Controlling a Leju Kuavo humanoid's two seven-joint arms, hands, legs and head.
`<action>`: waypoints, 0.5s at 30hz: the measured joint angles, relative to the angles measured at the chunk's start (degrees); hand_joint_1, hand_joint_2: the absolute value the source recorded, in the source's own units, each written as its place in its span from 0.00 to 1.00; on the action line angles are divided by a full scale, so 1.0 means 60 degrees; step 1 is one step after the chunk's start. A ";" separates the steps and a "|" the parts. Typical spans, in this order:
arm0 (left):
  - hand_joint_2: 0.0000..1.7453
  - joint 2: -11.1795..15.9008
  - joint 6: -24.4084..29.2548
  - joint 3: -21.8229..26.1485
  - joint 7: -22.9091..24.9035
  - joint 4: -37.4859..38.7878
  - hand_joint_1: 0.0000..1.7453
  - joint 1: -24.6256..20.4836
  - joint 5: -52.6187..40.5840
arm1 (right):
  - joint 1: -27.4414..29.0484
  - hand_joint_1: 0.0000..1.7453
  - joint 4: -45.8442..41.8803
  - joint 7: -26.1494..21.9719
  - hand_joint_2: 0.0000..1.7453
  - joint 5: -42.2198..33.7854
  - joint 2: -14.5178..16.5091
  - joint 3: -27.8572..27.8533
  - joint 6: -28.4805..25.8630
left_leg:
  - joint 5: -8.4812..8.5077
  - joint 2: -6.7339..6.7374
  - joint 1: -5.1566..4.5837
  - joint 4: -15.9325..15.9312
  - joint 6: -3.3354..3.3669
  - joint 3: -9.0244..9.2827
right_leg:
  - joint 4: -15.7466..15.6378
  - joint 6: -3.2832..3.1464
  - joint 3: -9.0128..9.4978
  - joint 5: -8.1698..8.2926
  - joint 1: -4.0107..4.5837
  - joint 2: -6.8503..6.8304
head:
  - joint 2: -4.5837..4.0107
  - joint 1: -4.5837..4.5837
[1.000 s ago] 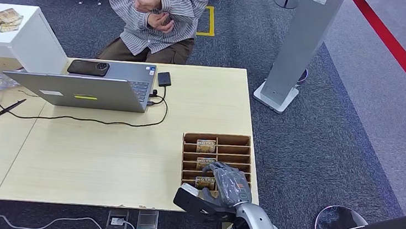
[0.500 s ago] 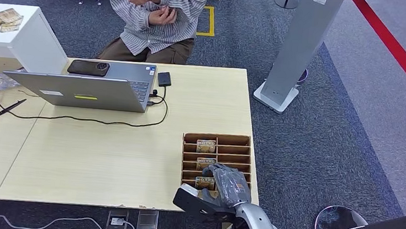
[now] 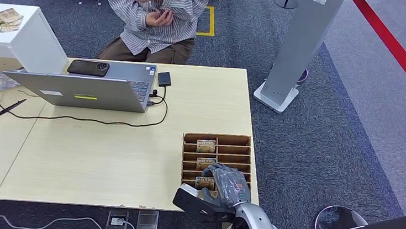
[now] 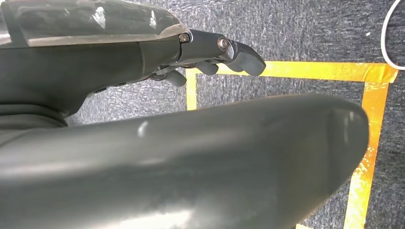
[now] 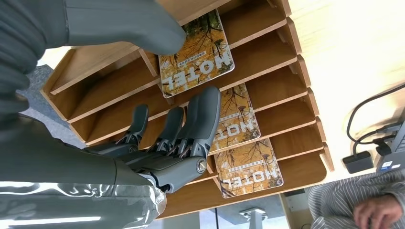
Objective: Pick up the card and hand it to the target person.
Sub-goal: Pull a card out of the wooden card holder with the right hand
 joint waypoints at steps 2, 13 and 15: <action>0.00 0.0000 0.0000 0.0000 0.0000 0.0000 0.00 0.0000 0.0000 | -0.0021 0.50 0.0024 -0.0028 1.00 -0.0036 0.0002 0.0012 0.0042 | 0.0000 0.0000 0.0000 0.0000 0.0000 0.0000 | 0.0000 0.0000 0.0000 0.0000 0.0000 0.0000 | -0.0001 -0.0003; 0.00 0.0000 0.0015 0.0000 0.0015 0.0000 0.00 -0.0001 0.0005 | -0.0136 0.52 0.0264 -0.0101 1.00 -0.0329 0.0004 0.0176 0.0068 | 0.0000 0.0000 0.0000 0.0000 0.0000 0.0000 | 0.0000 0.0000 0.0000 0.0000 0.0000 0.0000 | 0.0000 0.0000; 0.00 0.0000 0.0019 0.0000 0.0032 0.0000 0.00 -0.0001 0.0027 | -0.0146 0.53 0.0296 -0.0101 1.00 -0.0337 0.0004 0.0200 0.0068 | 0.0000 -0.0001 0.0000 0.0000 0.0000 0.0000 | 0.0000 0.0000 0.0000 0.0000 0.0000 0.0000 | 0.0000 0.0000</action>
